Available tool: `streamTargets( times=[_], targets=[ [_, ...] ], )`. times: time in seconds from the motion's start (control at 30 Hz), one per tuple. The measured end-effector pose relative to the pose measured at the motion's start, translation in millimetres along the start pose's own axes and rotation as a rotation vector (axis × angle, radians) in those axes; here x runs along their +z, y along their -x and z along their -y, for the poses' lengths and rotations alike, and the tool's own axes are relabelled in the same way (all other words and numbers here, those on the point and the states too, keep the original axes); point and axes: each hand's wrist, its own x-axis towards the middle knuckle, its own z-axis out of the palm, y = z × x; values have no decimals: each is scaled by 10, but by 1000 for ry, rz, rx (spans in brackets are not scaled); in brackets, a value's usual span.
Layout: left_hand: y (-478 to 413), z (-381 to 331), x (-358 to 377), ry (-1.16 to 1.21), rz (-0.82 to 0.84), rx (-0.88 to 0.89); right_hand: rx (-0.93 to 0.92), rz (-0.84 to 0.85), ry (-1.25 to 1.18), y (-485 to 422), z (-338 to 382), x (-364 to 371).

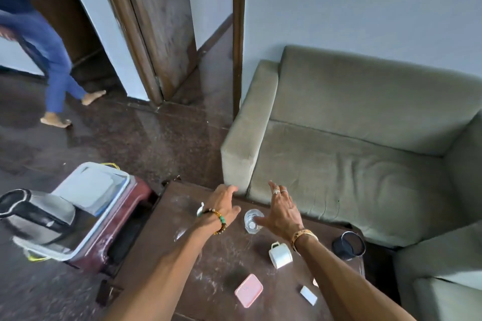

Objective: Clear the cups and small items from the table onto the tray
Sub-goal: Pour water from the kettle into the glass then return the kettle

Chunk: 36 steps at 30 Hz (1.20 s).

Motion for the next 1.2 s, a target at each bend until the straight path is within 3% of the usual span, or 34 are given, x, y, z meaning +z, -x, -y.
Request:
streamTargets(
  times=[0.37, 0.63, 0.8, 1.2],
  targets=[
    [749, -92, -708, -89, -248, 246, 23, -208, 68, 932, 609, -299],
    [1205, 170, -1239, -201, -393, 302, -60, -269, 77, 1251, 1206, -311],
    [1312, 467, -1520, -184, -481, 216, -169, -238, 88, 1126, 1640, -278],
    [1758, 1537, -1423, -102, -511, -246, -450, 30, 72, 770, 2417, 597]
  ],
)
